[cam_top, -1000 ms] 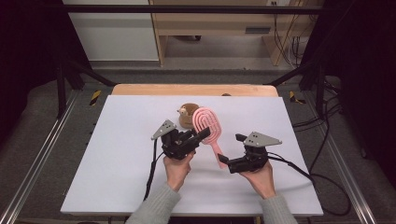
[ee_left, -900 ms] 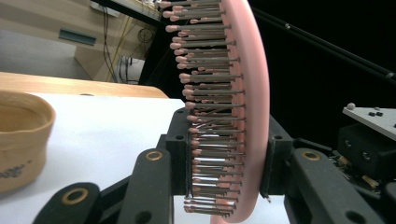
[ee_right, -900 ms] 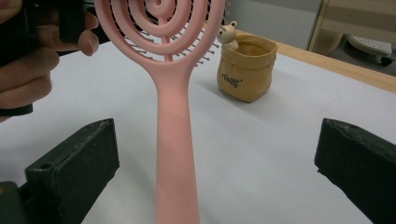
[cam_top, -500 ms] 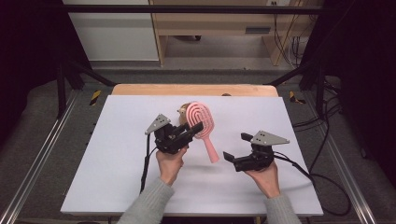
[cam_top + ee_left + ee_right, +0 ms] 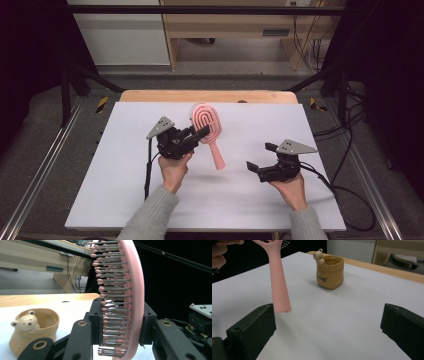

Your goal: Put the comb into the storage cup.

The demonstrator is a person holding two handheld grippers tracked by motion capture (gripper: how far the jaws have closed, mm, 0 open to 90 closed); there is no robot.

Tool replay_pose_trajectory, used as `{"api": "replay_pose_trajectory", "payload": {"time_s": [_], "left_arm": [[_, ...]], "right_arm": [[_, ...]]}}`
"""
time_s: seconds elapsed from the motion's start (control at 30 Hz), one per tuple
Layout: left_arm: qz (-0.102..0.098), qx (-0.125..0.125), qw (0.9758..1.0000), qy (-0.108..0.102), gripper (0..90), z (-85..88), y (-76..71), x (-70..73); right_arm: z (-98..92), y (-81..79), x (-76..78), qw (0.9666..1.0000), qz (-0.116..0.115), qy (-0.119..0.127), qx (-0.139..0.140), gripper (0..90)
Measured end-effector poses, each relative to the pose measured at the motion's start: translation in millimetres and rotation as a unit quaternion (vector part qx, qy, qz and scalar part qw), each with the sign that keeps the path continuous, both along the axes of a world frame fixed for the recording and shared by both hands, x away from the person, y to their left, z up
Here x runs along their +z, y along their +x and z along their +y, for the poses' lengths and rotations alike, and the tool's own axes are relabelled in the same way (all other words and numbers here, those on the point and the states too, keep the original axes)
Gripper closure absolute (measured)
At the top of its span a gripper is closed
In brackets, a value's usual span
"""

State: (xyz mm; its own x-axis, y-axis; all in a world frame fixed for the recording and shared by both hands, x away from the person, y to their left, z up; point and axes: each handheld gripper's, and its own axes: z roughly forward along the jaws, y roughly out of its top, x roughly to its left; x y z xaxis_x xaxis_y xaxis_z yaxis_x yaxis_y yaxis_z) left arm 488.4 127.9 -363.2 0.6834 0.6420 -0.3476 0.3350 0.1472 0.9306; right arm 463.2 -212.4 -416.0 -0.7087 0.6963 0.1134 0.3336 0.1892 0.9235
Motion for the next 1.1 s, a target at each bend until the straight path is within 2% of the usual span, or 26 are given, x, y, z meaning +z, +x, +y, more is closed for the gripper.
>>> {"api": "replay_pose_trajectory", "payload": {"time_s": [0.63,1.1], "left_arm": [[-0.01,0.026,0.9996,-0.005,63.5,30.5,10.2,17.5],[-0.017,0.052,0.9984,-0.013,63.5,50.3,17.9,30.0]], "right_arm": [[-18.5,2.1,-7.1,0.9999,0.005,-0.008,-0.009,0.4],[-29.9,3.0,-14.2,0.9997,0.01,-0.013,-0.017,0.4]]}}
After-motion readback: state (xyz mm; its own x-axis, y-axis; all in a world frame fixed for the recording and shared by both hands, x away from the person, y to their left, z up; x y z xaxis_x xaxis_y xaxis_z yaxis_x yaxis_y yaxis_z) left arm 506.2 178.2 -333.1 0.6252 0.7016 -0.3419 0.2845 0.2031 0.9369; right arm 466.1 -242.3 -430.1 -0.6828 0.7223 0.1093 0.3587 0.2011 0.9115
